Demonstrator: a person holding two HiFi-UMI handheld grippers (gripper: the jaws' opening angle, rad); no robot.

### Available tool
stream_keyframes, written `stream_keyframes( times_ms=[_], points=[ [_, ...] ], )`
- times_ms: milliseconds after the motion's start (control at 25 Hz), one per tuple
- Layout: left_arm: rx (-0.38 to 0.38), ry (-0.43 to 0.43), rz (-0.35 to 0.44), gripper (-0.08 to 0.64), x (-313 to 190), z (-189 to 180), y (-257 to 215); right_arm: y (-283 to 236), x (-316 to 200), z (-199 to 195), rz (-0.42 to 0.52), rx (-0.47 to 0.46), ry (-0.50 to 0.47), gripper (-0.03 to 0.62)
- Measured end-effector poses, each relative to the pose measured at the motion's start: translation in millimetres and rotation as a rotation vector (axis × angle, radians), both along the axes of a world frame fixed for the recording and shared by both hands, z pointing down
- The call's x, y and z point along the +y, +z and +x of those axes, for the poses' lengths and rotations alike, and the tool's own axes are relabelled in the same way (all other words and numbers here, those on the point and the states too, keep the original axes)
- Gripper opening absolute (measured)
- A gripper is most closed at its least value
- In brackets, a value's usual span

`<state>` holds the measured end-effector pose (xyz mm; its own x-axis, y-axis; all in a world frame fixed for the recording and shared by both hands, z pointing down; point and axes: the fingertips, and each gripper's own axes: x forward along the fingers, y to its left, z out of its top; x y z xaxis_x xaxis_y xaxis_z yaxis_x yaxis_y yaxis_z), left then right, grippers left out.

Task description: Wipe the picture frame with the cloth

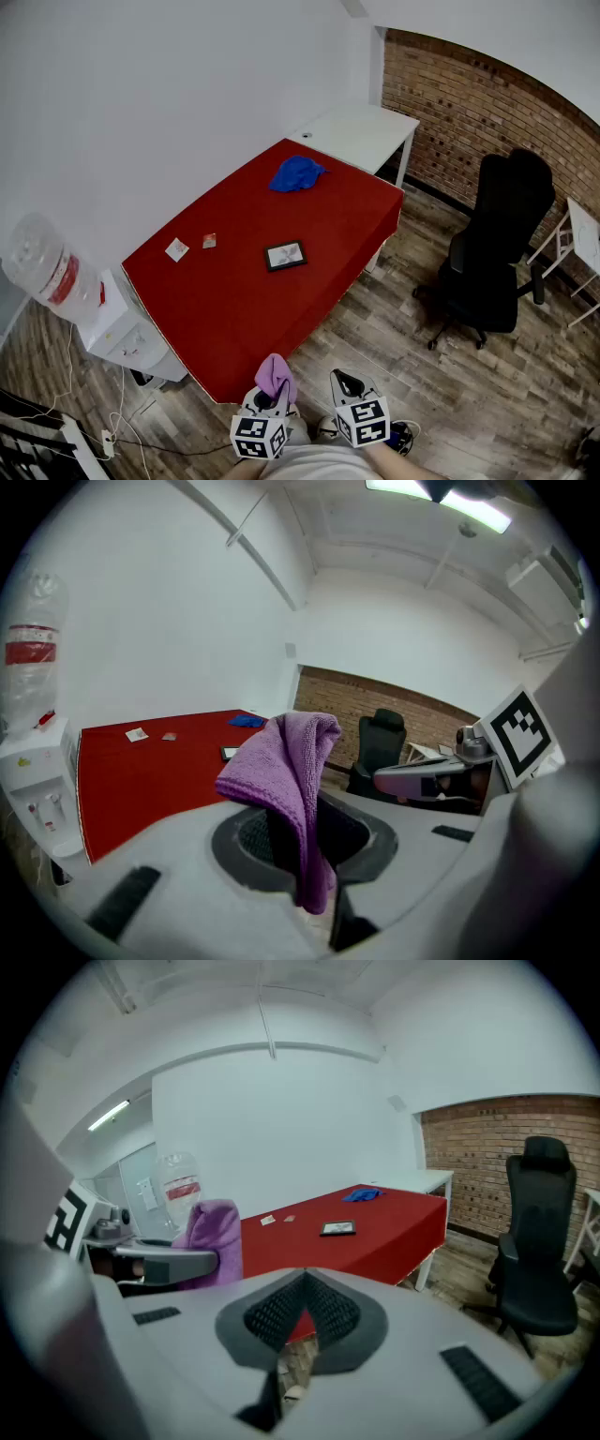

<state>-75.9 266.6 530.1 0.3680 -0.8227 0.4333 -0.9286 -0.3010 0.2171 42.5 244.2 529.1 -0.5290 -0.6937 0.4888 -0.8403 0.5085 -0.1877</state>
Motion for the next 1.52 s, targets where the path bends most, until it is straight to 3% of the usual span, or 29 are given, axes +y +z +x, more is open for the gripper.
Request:
stream_keyframes(
  times_ms=[360,960,1280,1520],
  points=[
    [0.007,0.004,-0.009,0.054,-54,-9,11,12,-48,-9,-0.018,-0.003,0.008,0.005],
    [0.022,0.06,0.027,0.054,-232,-73,3,2,-221,-71,0.01,0.015,0.06,0.005],
    [0.027,0.073,0.003,0.054,-264,-76,6,-1,-258,-76,-0.002,0.016,0.079,0.005],
    [0.033,0.031,-0.001,0.054,-287,-65,1,-8,-287,-66,0.003,0.028,0.037,0.005]
  ],
)
